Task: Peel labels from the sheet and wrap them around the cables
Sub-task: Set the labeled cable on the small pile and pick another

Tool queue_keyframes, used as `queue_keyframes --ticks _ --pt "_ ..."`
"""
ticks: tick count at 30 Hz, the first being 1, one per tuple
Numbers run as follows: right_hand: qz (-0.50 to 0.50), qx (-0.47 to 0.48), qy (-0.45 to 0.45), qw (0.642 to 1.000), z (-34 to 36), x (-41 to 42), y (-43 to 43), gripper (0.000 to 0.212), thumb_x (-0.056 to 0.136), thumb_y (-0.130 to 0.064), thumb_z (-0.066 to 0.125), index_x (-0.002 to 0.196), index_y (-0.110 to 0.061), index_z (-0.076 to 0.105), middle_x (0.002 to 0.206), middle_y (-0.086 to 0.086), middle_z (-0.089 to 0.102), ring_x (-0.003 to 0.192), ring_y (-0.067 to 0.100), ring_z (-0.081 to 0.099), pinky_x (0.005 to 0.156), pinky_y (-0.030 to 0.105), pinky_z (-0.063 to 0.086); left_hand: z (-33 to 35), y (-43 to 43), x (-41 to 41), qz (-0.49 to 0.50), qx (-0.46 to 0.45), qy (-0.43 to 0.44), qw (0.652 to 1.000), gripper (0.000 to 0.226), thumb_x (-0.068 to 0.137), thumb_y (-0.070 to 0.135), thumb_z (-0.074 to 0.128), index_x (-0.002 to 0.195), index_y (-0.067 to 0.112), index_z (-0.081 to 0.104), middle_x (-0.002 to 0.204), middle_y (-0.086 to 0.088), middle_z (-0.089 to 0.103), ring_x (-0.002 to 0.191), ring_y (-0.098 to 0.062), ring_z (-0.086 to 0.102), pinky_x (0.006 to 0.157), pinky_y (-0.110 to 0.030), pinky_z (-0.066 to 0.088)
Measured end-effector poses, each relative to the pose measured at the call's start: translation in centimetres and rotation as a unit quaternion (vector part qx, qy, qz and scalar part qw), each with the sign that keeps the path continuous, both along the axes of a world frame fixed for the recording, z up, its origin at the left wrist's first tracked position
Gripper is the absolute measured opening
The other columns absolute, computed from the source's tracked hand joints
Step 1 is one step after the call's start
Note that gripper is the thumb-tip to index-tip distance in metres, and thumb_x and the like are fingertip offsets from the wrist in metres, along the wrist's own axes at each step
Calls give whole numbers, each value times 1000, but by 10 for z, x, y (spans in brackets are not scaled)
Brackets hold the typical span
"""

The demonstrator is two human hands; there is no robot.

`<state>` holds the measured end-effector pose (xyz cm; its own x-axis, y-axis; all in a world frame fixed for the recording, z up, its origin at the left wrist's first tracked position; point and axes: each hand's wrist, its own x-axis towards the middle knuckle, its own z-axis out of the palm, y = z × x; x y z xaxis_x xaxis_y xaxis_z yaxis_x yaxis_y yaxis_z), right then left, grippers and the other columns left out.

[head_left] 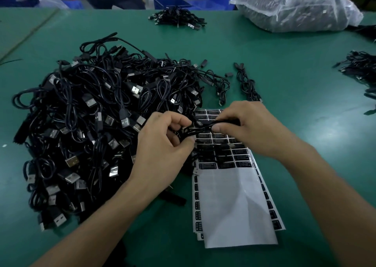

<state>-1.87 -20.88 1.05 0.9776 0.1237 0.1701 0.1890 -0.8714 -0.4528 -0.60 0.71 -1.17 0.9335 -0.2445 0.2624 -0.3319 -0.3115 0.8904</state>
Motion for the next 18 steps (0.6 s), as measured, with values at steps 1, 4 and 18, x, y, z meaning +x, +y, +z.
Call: queue_keyframes --ticks 1,4,18 --pt "21 54 -12 998 2 -4 0 20 92 -39 69 83 -22 73 75 1 62 70 13 55 66 28 44 0 0 -1 -2 -1 -8 1000 34 80 14 80 97 39 64 99 13 54 59 -3 56 60 -17 49" --pt "43 112 -31 992 1 -13 7 14 89 -42 70 85 -28 73 77 -5 61 70 9 57 62 14 40 0 -1 -3 -16 17 -39 999 45 77 18 84 111 40 63 106 16 54 58 -1 56 61 -8 44" --pt "27 468 -65 881 19 -16 23 15 77 -33 77 73 -18 76 67 -2 70 60 13 68 63 23 56 2 0 0 -38 41 -48 997 20 98 33 61 91 52 59 89 25 60 60 1 58 50 -22 47"
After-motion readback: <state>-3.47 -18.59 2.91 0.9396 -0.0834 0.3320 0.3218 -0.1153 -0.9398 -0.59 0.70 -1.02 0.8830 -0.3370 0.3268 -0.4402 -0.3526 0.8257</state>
